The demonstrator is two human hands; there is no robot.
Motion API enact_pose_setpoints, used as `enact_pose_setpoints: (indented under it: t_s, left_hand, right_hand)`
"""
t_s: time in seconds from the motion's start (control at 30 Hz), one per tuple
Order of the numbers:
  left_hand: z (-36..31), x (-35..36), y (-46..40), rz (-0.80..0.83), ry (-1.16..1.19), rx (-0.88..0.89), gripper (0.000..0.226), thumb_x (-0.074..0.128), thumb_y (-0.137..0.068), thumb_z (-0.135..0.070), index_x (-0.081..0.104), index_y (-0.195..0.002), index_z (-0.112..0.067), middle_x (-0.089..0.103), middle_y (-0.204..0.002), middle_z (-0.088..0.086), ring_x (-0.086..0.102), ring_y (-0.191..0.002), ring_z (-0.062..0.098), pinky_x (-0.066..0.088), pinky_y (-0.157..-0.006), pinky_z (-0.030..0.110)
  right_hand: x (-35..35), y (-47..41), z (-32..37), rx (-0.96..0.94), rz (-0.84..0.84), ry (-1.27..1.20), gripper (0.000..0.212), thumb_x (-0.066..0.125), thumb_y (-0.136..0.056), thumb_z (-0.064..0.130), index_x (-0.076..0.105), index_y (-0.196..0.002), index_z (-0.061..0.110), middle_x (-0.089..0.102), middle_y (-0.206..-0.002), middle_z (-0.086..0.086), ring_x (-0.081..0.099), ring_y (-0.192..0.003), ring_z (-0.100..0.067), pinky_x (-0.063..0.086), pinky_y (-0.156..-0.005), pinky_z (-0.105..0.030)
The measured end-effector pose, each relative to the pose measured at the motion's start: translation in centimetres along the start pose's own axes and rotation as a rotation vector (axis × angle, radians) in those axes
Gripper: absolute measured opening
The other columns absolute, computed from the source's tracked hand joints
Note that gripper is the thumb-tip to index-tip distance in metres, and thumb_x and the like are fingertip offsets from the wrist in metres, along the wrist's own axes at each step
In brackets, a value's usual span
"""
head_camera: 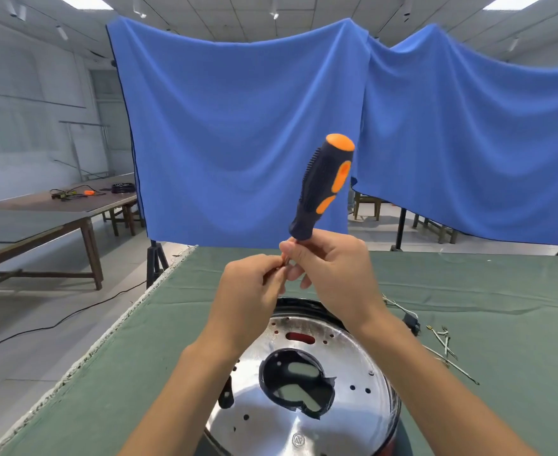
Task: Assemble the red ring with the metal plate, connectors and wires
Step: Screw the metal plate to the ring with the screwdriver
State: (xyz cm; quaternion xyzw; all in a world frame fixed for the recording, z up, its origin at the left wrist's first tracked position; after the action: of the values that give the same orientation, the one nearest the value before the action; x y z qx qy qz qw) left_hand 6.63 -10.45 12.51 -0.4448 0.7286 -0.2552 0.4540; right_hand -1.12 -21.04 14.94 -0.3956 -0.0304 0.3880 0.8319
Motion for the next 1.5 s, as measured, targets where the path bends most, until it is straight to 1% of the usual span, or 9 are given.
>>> enact_pose_setpoints:
  t_s: [0.1, 0.2, 0.27, 0.37, 0.63, 0.83, 0.97, 1.27, 1.5]
  left_hand:
    - [1.3, 0.2, 0.2, 0.047, -0.046, -0.143, 0.022, 0.065, -0.085, -0.016, 0.069, -0.106, -0.023, 0.063, -0.074, -0.012, 0.050, -0.056, 0.005, 0.048, -0.062, 0.030]
    - [3.4, 0.2, 0.8, 0.157, -0.218, -0.258, 0.043, 0.060, -0.084, -0.021, 0.055, -0.125, -0.030, 0.061, -0.100, -0.019, 0.057, -0.090, 0.007, 0.048, -0.083, 0.034]
    - [4.5, 0.7, 1.4, 0.306, -0.328, -0.270, 0.047, 0.058, -0.085, -0.024, 0.049, -0.132, -0.029, 0.056, -0.122, -0.016, 0.043, -0.120, 0.007, 0.040, -0.099, 0.032]
    - [5.6, 1.9, 2.4, 0.502, -0.449, -0.289, 0.058, 0.055, -0.089, -0.042, 0.036, -0.143, -0.030, 0.041, -0.142, -0.010, 0.027, -0.134, 0.012, 0.027, -0.109, 0.031]
    - [7.0, 2.6, 3.5, 0.696, -0.556, -0.384, 0.072, 0.050, -0.090, -0.050, 0.014, -0.149, -0.030, 0.034, -0.141, 0.000, 0.034, -0.130, 0.021, 0.034, -0.104, 0.035]
    - [6.9, 2.2, 3.0, 0.688, -0.554, -0.499, 0.047, 0.051, -0.090, -0.050, 0.036, -0.128, -0.026, 0.047, -0.122, 0.001, 0.051, -0.111, 0.023, 0.044, -0.092, 0.037]
    - [7.3, 2.2, 2.8, 0.654, -0.502, -0.539, 0.032, 0.052, -0.093, -0.039, 0.038, -0.113, -0.019, 0.058, -0.109, 0.004, 0.055, -0.101, 0.027, 0.046, -0.089, 0.042]
    - [8.0, 2.1, 2.8, 0.593, -0.544, -0.497, 0.040, 0.059, -0.086, -0.037, 0.041, -0.122, -0.036, 0.060, -0.119, -0.005, 0.056, -0.106, 0.025, 0.039, -0.077, 0.032]
    - [8.0, 2.1, 2.7, 0.600, -0.546, -0.491, 0.041, 0.058, -0.085, -0.036, 0.042, -0.123, -0.033, 0.062, -0.118, -0.003, 0.056, -0.105, 0.027, 0.039, -0.077, 0.033]
  right_hand:
    - [0.3, -0.5, -0.8, 0.020, -0.036, 0.067, 0.019, 0.065, -0.089, 0.018, 0.068, -0.071, 0.013, 0.067, -0.060, 0.000, 0.067, -0.056, -0.016, 0.055, -0.059, -0.040]
    - [-0.2, -1.1, -1.7, 0.059, -0.109, 0.059, 0.021, 0.064, -0.090, 0.015, 0.068, -0.069, 0.015, 0.064, -0.056, 0.004, 0.066, -0.052, -0.011, 0.056, -0.055, -0.028]
    - [-0.8, -1.3, -2.4, 0.092, -0.145, 0.027, 0.024, 0.064, -0.090, 0.013, 0.066, -0.067, 0.015, 0.062, -0.050, 0.007, 0.065, -0.049, -0.009, 0.054, -0.052, -0.020]
    - [-1.6, -1.2, -3.3, 0.088, -0.184, 0.004, 0.023, 0.062, -0.091, 0.011, 0.066, -0.068, 0.015, 0.063, -0.053, 0.006, 0.064, -0.048, -0.009, 0.052, -0.051, -0.016]
    - [-1.7, -0.8, -5.8, 0.091, -0.248, -0.031, 0.025, 0.059, -0.093, 0.014, 0.065, -0.070, 0.018, 0.063, -0.057, 0.004, 0.063, -0.050, -0.008, 0.055, -0.054, -0.019]
    - [-1.0, -1.3, -6.5, 0.087, -0.239, -0.077, 0.026, 0.058, -0.094, 0.014, 0.064, -0.069, 0.017, 0.065, -0.065, 0.002, 0.061, -0.047, -0.007, 0.055, -0.052, -0.023]
    - [-0.7, -1.3, -6.5, 0.069, -0.201, -0.064, 0.024, 0.057, -0.094, 0.013, 0.065, -0.071, 0.012, 0.062, -0.059, 0.002, 0.061, -0.048, -0.008, 0.055, -0.053, -0.022]
    - [0.4, -1.1, -6.6, 0.072, -0.104, -0.033, 0.021, 0.056, -0.094, 0.009, 0.063, -0.075, 0.012, 0.063, -0.063, 0.002, 0.063, -0.049, -0.011, 0.057, -0.055, -0.024]
    - [0.3, -0.9, -6.7, 0.103, -0.080, -0.054, 0.022, 0.056, -0.095, 0.011, 0.064, -0.074, 0.011, 0.064, -0.064, 0.001, 0.065, -0.051, -0.012, 0.057, -0.055, -0.024]
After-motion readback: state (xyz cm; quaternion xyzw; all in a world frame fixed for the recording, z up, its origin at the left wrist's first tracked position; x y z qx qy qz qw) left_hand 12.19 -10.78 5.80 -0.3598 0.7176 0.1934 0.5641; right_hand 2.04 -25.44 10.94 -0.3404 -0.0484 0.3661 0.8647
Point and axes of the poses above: each hand's wrist, its own y-axis away from the middle knuckle, its own x-axis out of the palm, z = x × y, the point moved 3 cm from there along -y, towards the middle knuckle
